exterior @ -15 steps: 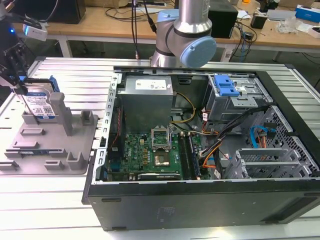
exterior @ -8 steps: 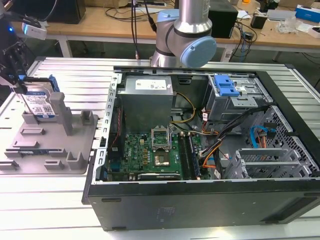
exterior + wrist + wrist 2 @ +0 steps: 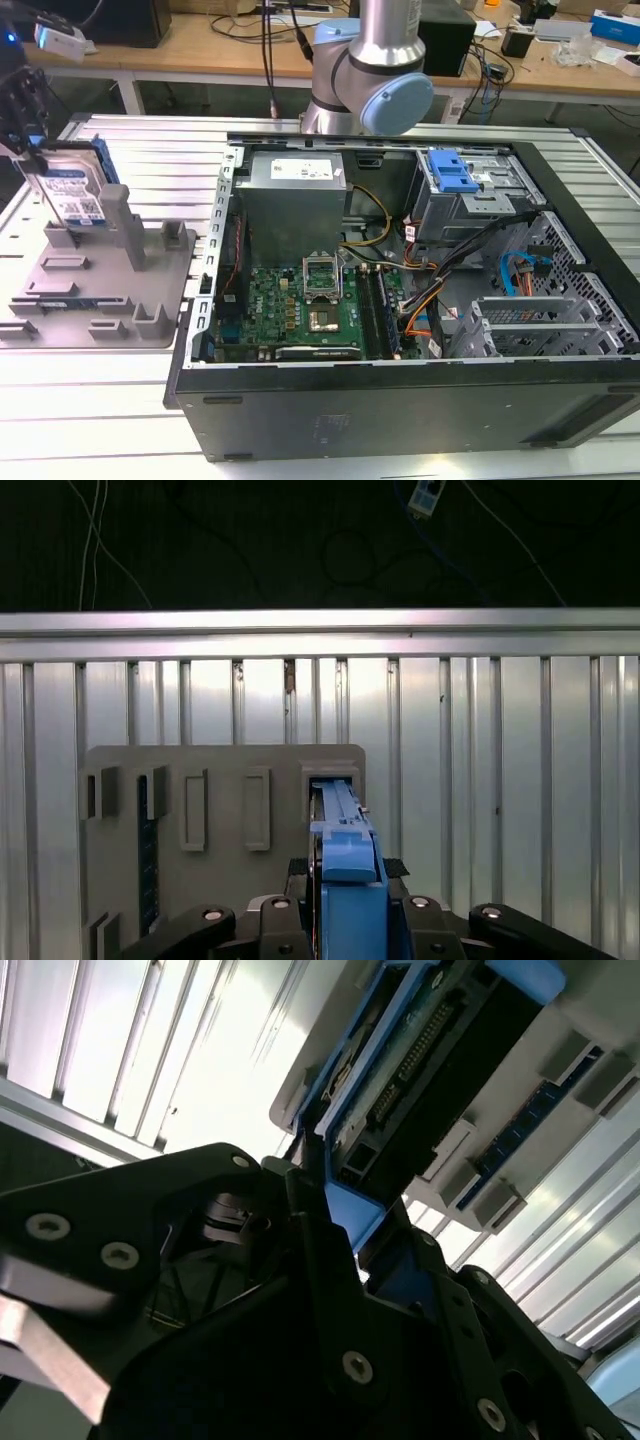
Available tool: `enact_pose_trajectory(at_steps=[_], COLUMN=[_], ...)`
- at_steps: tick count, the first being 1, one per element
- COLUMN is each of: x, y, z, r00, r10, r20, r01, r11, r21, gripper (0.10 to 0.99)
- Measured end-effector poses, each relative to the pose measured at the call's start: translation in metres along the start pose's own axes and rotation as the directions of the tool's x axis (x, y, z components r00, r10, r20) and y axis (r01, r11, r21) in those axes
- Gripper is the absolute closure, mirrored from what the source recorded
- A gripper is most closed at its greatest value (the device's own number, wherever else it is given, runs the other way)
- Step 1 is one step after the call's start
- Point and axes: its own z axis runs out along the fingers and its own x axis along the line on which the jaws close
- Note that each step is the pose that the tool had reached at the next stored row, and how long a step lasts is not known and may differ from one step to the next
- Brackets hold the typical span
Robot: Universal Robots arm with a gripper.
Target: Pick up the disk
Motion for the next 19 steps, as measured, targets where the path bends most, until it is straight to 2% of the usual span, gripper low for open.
enact_pose_trajectory(at_steps=[2,3,16,18,19], x=[0.0002,0.0005,0.0032,0.0039,0.0042], y=[0.0001,0.0003,0.0011,0.0012,0.0013], z=[-0.0154,-0.0283,-0.098,-0.1127,-0.1174], r00=[1.0,1.0,0.9999,0.9998,0.9998], r10=[0.0,0.0,0.0,0.0,0.0], r20=[0.0015,0.0032,0.0153,0.0182,0.0191], r01=[0.0,0.0,0.0,0.0,0.0], r11=[1.0,1.0,1.0,1.0,1.0], r21=[0.0,0.0,0.0,0.0,0.0], gripper=[0.722,0.722,0.722,0.722,0.722])
